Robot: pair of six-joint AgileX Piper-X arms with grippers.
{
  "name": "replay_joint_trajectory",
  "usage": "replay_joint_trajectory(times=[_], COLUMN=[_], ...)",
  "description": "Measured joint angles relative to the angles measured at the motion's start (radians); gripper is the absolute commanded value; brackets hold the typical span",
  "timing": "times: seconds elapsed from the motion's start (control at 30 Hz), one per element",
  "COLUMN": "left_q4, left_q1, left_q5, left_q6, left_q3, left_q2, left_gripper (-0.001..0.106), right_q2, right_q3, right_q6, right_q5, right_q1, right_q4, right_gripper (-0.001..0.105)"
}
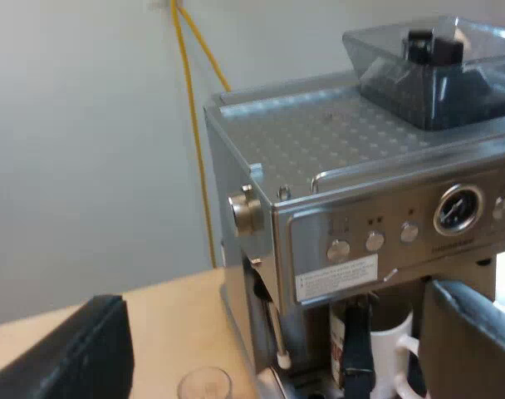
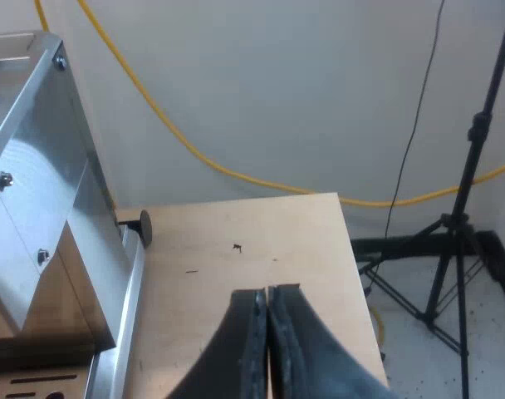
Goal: Place mug into machine
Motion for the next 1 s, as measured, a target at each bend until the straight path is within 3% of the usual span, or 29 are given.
replay_joint_trajectory(times=[0.17,0.6,1.0], left_q4=[0.057,0.205,0.396], left_q1=[0.0,0.0,0.0], left_q5=[-0.013,-0.023,-0.023], left_q6=[0.0,0.0,0.0], left_q3=[0.0,0.066,0.073], left_q2=[-0.085,-0.321,-0.353], left_gripper=[0.071,0.071,0.071], right_q2=[-0.112,-0.421,-0.619], right_q3=[0.022,0.214,0.295], right_q6=[0.0,0.0,0.076], right_q5=[0.0,0.041,0.041], right_q1=[0.0,0.0,0.0], right_q4=[0.03,0.109,0.197], right_gripper=[0.0,0.0,0.0])
